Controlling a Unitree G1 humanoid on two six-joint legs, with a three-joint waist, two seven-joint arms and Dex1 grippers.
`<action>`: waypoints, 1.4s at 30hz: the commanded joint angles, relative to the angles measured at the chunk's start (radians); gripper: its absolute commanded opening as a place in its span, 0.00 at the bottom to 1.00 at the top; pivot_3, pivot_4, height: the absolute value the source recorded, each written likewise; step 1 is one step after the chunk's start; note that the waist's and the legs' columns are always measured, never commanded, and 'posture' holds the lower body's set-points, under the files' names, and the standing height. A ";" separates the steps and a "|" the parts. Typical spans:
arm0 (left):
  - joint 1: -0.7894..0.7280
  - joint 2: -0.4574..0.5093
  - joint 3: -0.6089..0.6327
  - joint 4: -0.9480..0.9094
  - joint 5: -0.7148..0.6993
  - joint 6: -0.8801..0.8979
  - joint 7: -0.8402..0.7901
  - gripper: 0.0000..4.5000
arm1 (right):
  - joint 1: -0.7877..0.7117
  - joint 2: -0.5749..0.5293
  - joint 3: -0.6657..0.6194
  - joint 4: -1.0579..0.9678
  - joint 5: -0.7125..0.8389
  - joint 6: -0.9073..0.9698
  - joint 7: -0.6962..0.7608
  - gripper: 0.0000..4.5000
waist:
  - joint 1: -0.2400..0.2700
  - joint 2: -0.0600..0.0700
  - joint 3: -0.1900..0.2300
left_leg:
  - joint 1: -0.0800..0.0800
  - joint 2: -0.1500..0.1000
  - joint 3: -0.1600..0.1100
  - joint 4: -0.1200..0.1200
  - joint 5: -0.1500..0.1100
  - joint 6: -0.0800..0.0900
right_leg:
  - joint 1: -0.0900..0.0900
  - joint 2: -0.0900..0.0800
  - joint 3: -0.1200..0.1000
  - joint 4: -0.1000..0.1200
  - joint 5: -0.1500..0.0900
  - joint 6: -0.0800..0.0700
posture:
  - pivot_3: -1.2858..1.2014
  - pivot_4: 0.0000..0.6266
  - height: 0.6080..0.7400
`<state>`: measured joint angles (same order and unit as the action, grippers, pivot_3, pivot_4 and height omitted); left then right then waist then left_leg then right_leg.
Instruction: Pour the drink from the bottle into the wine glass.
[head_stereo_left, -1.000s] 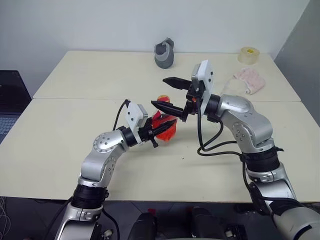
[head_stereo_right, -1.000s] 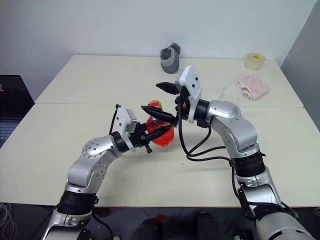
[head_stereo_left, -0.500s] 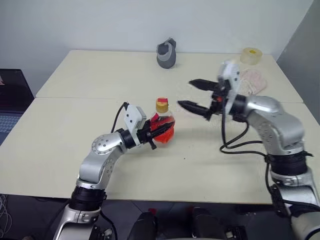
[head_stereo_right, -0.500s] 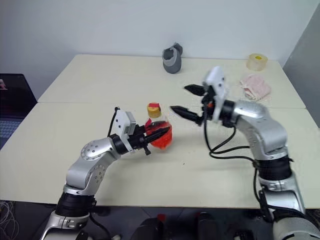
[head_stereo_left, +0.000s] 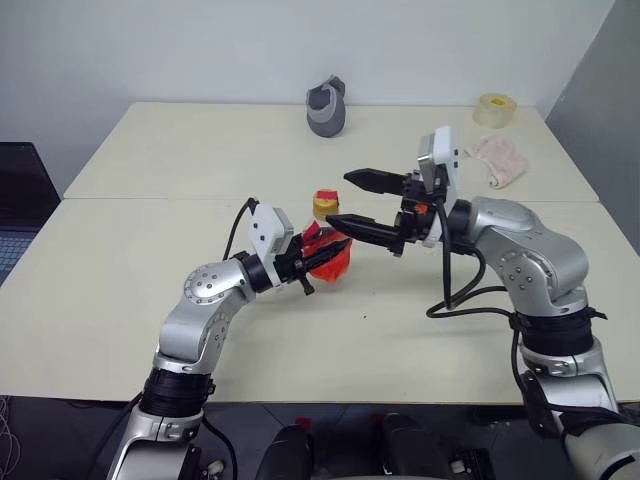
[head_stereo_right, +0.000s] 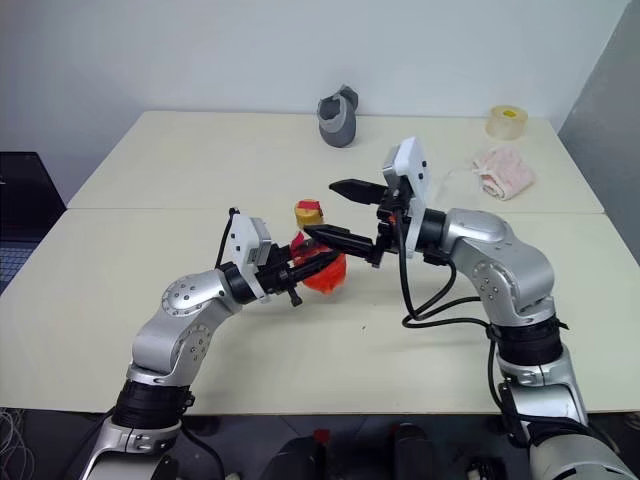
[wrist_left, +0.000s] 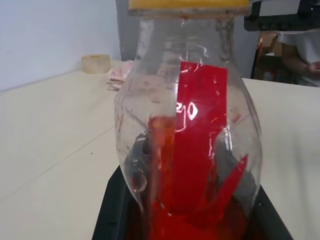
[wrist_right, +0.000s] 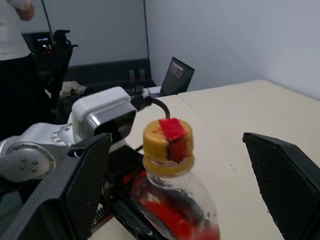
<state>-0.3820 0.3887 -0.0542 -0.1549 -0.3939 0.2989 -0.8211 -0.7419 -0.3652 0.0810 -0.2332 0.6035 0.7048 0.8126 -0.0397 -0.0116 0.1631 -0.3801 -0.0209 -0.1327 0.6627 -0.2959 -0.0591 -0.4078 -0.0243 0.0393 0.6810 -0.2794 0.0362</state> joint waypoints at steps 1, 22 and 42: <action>-0.019 -0.004 0.007 -0.022 -0.011 -0.021 -0.003 0.23 | -0.041 0.033 0.010 0.004 -0.009 -0.031 -0.014 0.99 | 0.000 0.000 0.000 | 0.000 0.000 0.000 0.000 0.000 0.000 | 0.000 0.000 0.000 0.000 0.000 0.000 | 0.52 0.24 1.00; -0.024 -0.007 0.013 -0.011 -0.005 -0.028 0.008 0.23 | -0.060 0.051 0.043 0.055 -0.056 -0.077 0.030 0.27 | 0.000 0.000 0.000 | 0.000 0.000 0.000 0.000 0.000 0.000 | 0.000 0.000 0.000 0.000 0.000 0.000 | 0.52 0.24 1.00; 0.059 0.038 0.011 -0.080 -0.022 -0.032 -0.042 0.23 | -0.157 -0.003 -0.065 0.077 0.086 0.164 0.021 0.27 | 0.002 0.000 0.000 | 0.000 0.000 0.000 0.000 0.000 0.000 | 0.000 -0.001 0.000 0.000 0.000 0.000 | 0.52 0.24 1.00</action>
<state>-0.3126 0.4303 -0.0532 -0.1762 -0.3953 0.2902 -0.8627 -0.8739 -0.3737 0.0562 -0.1384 0.6247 0.8024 0.8585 -0.0377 -0.0112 0.1633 -0.3803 -0.0209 -0.1331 0.6626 -0.2959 -0.0590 -0.4081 -0.0248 0.0394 0.6810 -0.2793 0.0361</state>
